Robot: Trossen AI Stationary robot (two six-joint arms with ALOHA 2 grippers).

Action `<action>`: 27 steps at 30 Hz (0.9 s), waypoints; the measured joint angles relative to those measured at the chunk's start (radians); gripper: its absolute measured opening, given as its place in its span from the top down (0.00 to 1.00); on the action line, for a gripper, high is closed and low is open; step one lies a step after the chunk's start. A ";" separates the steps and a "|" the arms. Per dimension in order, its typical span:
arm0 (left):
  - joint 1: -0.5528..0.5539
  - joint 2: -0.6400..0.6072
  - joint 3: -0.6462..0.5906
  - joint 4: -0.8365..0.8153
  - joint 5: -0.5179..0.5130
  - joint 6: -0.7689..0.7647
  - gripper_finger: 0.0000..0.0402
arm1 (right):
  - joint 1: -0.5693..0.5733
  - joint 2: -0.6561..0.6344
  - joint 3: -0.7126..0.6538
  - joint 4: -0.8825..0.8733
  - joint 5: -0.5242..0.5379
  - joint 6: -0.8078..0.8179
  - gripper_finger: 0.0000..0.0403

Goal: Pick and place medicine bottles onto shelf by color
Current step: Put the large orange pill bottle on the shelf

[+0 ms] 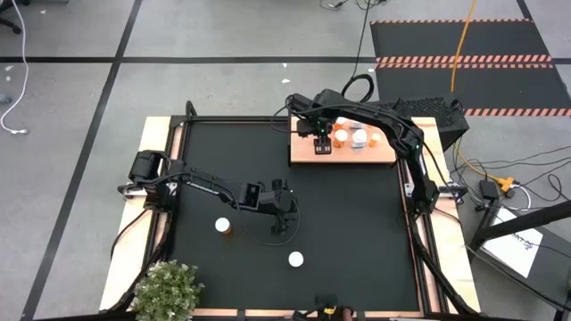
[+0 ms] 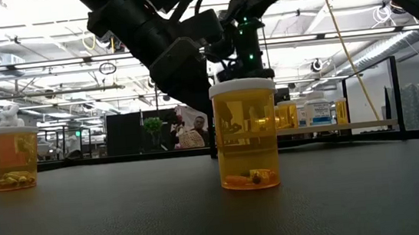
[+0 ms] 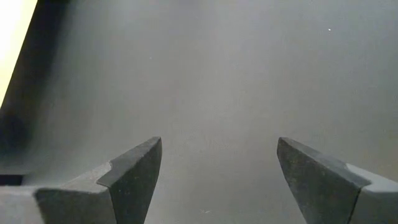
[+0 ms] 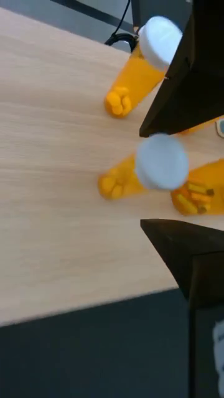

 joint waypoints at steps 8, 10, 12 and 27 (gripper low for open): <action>0.000 0.000 0.000 0.003 0.000 0.000 0.20 | 0.044 -0.097 0.000 -0.050 0.015 0.109 0.44; -0.002 0.000 0.000 0.005 0.000 0.000 0.20 | 0.057 -0.133 0.000 -0.074 0.042 0.141 0.44; -0.005 0.000 0.000 0.008 0.000 0.000 0.20 | 0.071 -0.173 0.000 -0.097 0.052 0.174 0.44; -0.078 -0.008 0.000 0.055 -0.002 0.002 0.20 | 0.357 -0.737 -0.467 0.193 0.047 0.512 0.44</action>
